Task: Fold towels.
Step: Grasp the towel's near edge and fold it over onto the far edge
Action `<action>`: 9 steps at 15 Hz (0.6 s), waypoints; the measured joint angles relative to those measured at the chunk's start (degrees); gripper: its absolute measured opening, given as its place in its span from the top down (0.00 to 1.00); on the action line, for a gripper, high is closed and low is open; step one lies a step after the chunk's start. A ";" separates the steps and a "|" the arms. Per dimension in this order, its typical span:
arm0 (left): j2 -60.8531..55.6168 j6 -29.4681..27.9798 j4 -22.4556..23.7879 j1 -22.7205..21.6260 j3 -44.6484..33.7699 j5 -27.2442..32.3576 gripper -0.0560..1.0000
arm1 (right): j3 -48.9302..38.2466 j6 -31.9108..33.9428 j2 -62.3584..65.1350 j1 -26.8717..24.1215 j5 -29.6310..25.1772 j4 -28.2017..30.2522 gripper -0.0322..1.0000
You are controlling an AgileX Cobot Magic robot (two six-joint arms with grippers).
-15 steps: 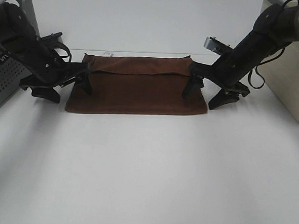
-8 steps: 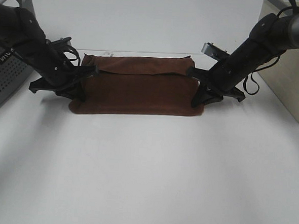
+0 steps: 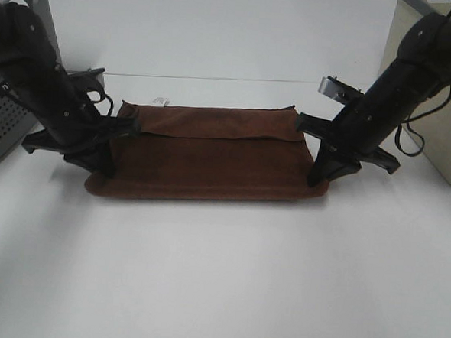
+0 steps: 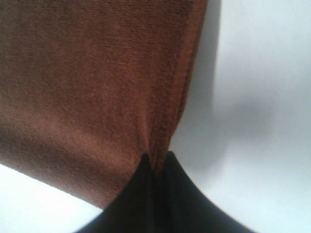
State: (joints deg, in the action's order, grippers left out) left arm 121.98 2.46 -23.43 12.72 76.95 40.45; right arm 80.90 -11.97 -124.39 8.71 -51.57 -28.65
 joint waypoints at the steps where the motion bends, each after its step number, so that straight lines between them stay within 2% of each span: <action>1: -1.66 0.00 -0.06 0.23 -4.18 -0.74 0.93 | -4.76 -0.11 2.46 0.11 1.20 -0.17 0.97; 3: -4.41 0.00 -0.06 0.34 -8.54 -1.43 0.93 | -10.89 -0.63 6.36 0.23 3.09 -0.46 0.97; 5: -6.36 0.00 -0.06 0.46 -8.37 -1.38 0.93 | -11.52 -1.60 8.48 0.23 4.07 -0.52 0.97; 9: -6.82 -1.83 0.17 0.23 -0.69 -1.26 0.93 | -3.67 -1.60 8.14 0.23 4.64 0.23 0.97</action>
State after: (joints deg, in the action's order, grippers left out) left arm 115.16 0.63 -23.26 12.95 76.26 39.19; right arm 77.23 -13.58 -116.25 8.94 -46.93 -28.42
